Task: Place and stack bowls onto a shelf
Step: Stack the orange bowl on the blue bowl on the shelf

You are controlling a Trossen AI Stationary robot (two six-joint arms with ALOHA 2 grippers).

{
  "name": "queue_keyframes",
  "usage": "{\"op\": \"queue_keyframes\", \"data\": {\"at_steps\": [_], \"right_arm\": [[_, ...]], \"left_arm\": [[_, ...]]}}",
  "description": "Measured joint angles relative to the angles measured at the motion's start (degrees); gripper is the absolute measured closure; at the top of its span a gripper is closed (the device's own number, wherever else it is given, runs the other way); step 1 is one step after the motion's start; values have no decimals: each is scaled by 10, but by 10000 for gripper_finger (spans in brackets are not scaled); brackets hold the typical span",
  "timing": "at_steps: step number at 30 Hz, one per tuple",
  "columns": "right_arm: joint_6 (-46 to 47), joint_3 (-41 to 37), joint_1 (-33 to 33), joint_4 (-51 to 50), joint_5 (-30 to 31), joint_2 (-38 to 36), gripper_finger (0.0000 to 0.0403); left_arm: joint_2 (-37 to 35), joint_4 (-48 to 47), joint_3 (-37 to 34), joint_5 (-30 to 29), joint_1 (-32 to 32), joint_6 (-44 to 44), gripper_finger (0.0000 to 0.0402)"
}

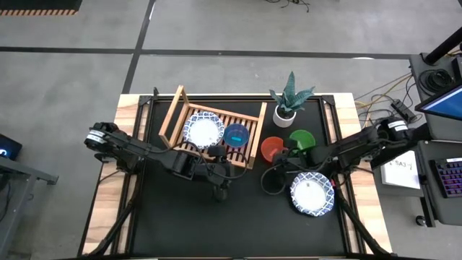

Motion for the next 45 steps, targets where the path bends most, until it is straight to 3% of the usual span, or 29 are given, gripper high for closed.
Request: {"op": "queue_keyframes", "data": {"at_steps": [7, 12, 19, 24, 28, 45], "right_arm": [[-22, 0, 0, 23, -15, 22, 386], [-40, 0, 0, 27, -51, 6, 393], [-38, 0, 2, 50, -244, -65, 394], [-35, 0, 3, 137, -416, -101, 394], [-50, 0, 18, 201, -483, -101, 394], [-64, -1, 66, 257, -504, -77, 394]], "left_arm": [[0, 25, 0, 1, 0, 10, 232], [0, 44, 0, 7, 0, 11, 232], [0, 87, 0, 29, 0, 11, 232], [14, 143, 0, 83, 0, 43, 232], [44, 207, 0, 151, 0, 79, 232], [160, 336, 0, 248, 14, 141, 243]]}}
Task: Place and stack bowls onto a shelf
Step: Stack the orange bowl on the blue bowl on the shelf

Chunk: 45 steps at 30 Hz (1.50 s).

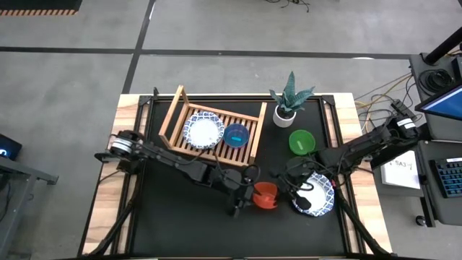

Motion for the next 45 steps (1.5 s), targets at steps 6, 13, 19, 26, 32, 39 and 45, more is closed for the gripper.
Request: {"op": "queue_keyframes", "data": {"at_steps": [6, 13, 19, 26, 32, 39, 45], "right_arm": [[-1, 0, 0, 0, 0, 4, 394], [3, 0, 0, 1, 26, 11, 389], [24, 1, -1, 24, 52, 10, 330], [25, 1, 0, 25, 59, -1, 249], [29, 0, 0, 26, 56, -51, 220], [20, 0, 0, 24, 56, -144, 223], [-21, 0, 0, 15, 56, -218, 235]], "left_arm": [[5, 7, 0, 0, 1, 2, 317], [5, 5, 0, 9, 0, 7, 391], [5, 7, 0, 7, 1, 3, 400], [-3, -17, 0, 7, -4, 1, 401], [-28, -53, 0, 9, -15, 1, 401], [-79, -122, 0, 4, -23, 1, 401], [-159, -222, 0, -84, -23, 37, 401]]}}
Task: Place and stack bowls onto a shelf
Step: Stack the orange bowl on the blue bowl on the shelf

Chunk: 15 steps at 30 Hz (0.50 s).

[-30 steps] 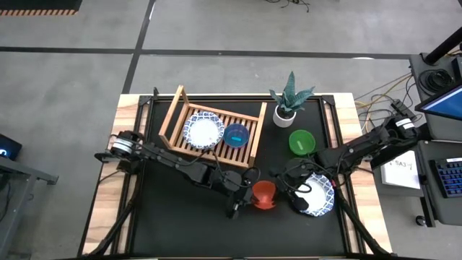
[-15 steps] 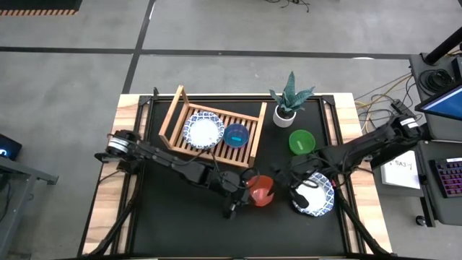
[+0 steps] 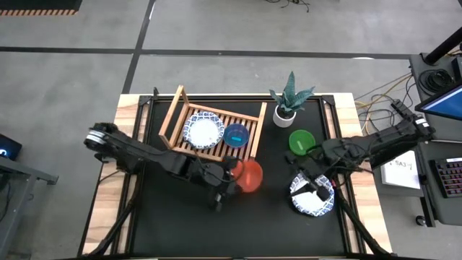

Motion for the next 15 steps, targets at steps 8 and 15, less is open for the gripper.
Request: {"op": "queue_keyframes", "data": {"at_steps": [8, 15], "right_arm": [[-62, -6, 0, -7, -1, -33, 241], [-66, -7, 0, -35, -1, -32, 241]], "left_arm": [[-70, -107, 0, -146, 55, 58, 401], [-27, -103, 0, -114, 191, 58, 401]]}}
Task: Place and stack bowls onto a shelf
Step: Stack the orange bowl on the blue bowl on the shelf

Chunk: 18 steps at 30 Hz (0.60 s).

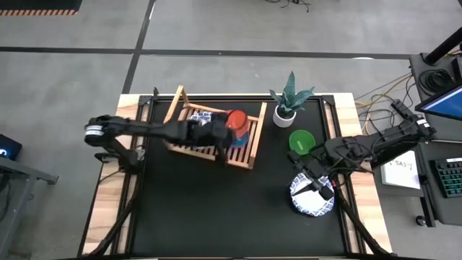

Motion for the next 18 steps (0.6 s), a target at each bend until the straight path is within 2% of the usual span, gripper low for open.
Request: {"op": "queue_keyframes", "data": {"at_steps": [3, 8, 18], "right_arm": [[0, -1, 0, -11, 0, 0, 241], [-5, -1, 0, -22, 0, 0, 241], [-14, -1, 0, -28, 0, 1, 241]], "left_arm": [[28, 13, 0, 45, 37, -5, 402], [70, 15, 0, 48, 64, -29, 401], [112, 27, 0, 58, 64, -70, 401]]}}
